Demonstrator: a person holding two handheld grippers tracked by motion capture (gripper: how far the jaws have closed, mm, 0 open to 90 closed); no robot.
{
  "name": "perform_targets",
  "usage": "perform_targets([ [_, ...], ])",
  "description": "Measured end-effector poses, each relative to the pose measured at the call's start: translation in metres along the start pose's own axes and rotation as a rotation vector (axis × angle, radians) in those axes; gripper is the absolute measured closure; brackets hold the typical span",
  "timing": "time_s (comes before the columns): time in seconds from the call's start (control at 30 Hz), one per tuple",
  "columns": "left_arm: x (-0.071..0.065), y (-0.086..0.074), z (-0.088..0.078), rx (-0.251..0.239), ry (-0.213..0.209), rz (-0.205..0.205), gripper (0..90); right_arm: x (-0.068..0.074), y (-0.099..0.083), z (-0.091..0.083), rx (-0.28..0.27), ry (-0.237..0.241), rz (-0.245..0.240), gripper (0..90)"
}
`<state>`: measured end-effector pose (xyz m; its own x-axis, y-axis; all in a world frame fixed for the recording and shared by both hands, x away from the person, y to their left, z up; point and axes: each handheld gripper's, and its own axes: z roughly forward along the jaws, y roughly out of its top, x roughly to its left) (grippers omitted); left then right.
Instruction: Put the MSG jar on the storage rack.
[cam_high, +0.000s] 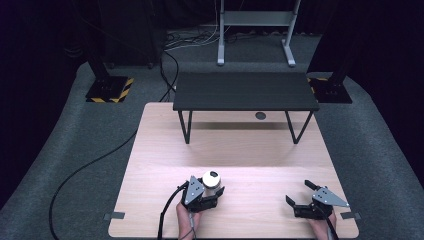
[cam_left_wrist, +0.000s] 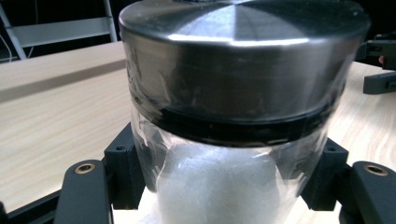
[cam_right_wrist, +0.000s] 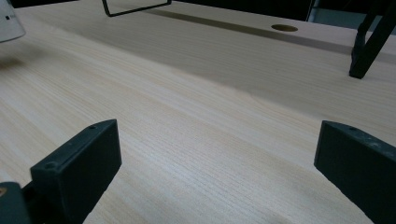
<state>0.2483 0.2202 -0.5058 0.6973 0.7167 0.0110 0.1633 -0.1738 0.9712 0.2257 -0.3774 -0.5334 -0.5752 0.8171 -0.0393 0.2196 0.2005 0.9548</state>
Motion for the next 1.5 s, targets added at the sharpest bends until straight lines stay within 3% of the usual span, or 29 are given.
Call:
perform_targets([
  [0.27,0.004,0.015,-0.004,-0.018,0.013,0.017,31.3,0.0,0.001,0.001,0.005,-0.001,-0.003,0.0],
  [0.47,0.006,0.034,-0.007,-0.013,0.049,0.023,31.3,0.0,0.001,0.001,0.008,0.0,-0.003,0.0],
  [0.77,0.016,0.059,-0.011,-0.037,0.075,0.067,31.3,0.001,0.002,0.001,0.013,-0.002,-0.008,0.0],
  [1.23,0.043,0.101,-0.017,-0.072,0.112,0.095,31.3,0.002,0.003,0.002,0.017,-0.003,-0.02,0.0],
  [1.5,0.059,0.132,-0.015,-0.07,0.135,0.141,31.3,0.002,0.003,0.002,0.018,-0.005,-0.021,0.0],
])
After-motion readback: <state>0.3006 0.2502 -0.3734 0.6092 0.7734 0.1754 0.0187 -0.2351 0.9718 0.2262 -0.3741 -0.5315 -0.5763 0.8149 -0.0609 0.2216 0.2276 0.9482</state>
